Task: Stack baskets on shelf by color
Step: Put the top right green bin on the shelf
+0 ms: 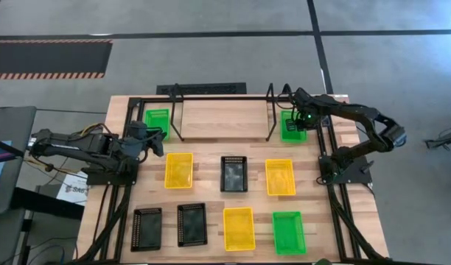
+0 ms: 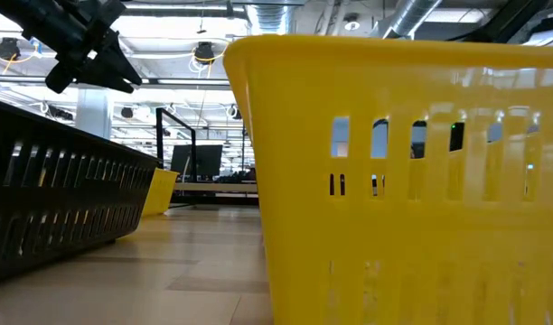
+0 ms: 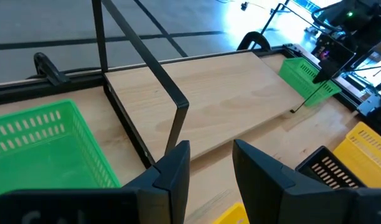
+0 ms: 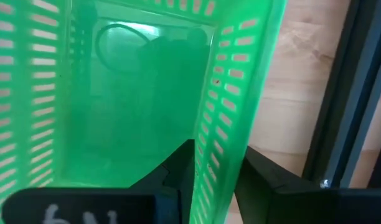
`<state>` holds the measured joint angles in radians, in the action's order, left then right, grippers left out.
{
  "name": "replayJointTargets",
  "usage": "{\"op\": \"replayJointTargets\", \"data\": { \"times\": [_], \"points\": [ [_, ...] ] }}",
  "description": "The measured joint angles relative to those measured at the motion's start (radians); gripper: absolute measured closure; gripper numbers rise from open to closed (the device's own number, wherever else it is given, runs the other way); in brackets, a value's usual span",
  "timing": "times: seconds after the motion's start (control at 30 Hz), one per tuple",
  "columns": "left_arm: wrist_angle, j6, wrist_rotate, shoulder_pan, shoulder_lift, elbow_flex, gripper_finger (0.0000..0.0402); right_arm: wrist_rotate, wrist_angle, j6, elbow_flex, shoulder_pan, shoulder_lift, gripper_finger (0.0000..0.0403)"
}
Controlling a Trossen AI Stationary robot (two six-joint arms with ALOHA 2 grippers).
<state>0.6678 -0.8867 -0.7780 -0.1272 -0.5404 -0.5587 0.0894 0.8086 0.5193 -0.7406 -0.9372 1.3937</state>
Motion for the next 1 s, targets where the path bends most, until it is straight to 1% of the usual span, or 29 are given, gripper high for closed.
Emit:
{"op": "replayJointTargets", "data": {
  "times": [0.1, 0.2, 0.23, 0.33, 0.4, 0.5, 0.57, 0.67, 0.77, 0.87, 1.0],
  "points": [
    [0.0, 0.0, 0.0, 0.0, 0.0, 0.0, 0.0292, -0.014, 0.003, -0.015, 0.0, -0.001, 0.0, 0.0318],
    [0.0, -0.001, 0.0, 0.0, 0.0, 0.0, 0.0292, -0.019, 0.024, -0.046, -0.001, -0.002, -0.001, 0.0374],
    [0.0, -0.001, 0.0, 0.0, 0.0, 0.0, 0.0292, -0.019, 0.035, -0.064, -0.001, -0.001, -0.002, 0.0386],
    [0.0, -0.001, 0.001, 0.0, 0.0, 0.0, 0.0292, -0.018, 0.095, -0.081, -0.001, -0.001, -0.013, 0.0389],
    [0.0, -0.001, 0.007, 0.0, 0.0, 0.0, 0.0292, -0.016, 0.13, -0.087, 0.0, -0.001, -0.043, 0.0394],
    [0.0, -0.001, 0.007, 0.0, 0.0, 0.0, 0.0292, -0.013, 0.174, -0.087, -0.003, 0.002, -0.125, 0.0394],
    [0.0, -0.001, 0.007, 0.0, 0.0, 0.0, 0.0292, 0.002, 0.235, -0.086, -0.025, 0.003, -0.191, 0.0395],
    [0.0, -0.001, 0.008, 0.0, 0.0, 0.0, 0.0292, 0.046, 0.333, -0.064, -0.09, 0.019, -0.303, 0.0396],
    [0.0, -0.001, 0.008, 0.0, 0.0, 0.0, 0.0292, 0.067, 0.404, -0.017, -0.179, 0.058, -0.417, 0.0396],
    [0.0, -0.007, 0.015, 0.0, 0.0, 0.0, 0.0292, 0.07, 0.405, 0.036, -0.273, 0.117, -0.522, 0.0396],
    [0.0, -0.008, 0.015, 0.0, 0.0, 0.0, 0.0292, 0.07, 0.338, 0.099, -0.386, 0.221, -0.62, 0.0396]
  ]
}}
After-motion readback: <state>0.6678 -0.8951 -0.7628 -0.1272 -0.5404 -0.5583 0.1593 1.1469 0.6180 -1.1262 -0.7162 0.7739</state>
